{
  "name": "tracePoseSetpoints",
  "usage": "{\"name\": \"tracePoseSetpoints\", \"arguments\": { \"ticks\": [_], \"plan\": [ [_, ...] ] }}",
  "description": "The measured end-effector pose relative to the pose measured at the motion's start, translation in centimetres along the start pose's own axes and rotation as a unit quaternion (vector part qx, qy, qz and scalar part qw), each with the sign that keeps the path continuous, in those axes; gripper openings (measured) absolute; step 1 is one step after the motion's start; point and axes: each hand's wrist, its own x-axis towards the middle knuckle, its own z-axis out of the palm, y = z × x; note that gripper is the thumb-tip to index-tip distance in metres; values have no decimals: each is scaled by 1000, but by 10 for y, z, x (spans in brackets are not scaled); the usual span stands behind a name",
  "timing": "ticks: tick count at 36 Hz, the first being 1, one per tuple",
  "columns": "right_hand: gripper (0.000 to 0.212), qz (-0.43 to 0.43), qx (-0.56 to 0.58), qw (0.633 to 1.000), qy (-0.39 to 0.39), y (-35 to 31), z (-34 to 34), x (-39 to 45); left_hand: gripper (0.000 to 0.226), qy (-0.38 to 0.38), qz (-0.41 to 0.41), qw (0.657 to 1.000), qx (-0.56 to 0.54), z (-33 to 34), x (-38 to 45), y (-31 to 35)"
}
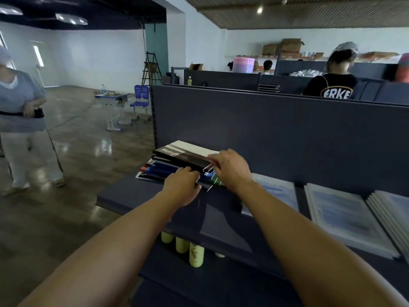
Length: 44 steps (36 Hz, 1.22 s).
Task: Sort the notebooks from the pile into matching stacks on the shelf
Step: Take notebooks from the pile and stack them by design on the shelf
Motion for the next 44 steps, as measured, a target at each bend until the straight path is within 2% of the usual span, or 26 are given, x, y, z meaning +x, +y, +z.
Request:
{"name": "tracePoseSetpoints", "arguments": {
  "ticks": [3,6,10,16,22,25,27,31,37,44],
  "plan": [
    [28,-43,-17,996,77,1,-14,-10,37,9,8,1000,-3,-2,-2,12],
    [49,-83,-42,985,146,6,-23,-20,36,12,19,1000,-7,-2,-5,27],
    [55,-92,-45,977,188,17,-32,-41,34,13,48,999,-10,3,-9,47],
    [71,-49,-89,981,165,40,-53,-82,33,14,113,993,-12,5,-5,86],
    [63,16,-134,983,126,70,-87,-128,36,1,188,982,-27,7,0,141],
    [48,42,-171,975,137,82,-105,-155,37,-11,231,972,-40,13,-4,169],
    [46,42,-202,969,136,89,-120,-174,34,-19,266,963,-44,18,-7,187],
    [62,60,-261,958,105,112,-147,-215,33,-17,318,946,-66,26,-20,231],
    [54,91,-302,940,129,149,-191,-286,25,-19,392,915,-89,30,-44,310],
    [63,133,-355,915,134,198,-251,-374,29,8,408,908,-91,29,-84,411]
  ]
}}
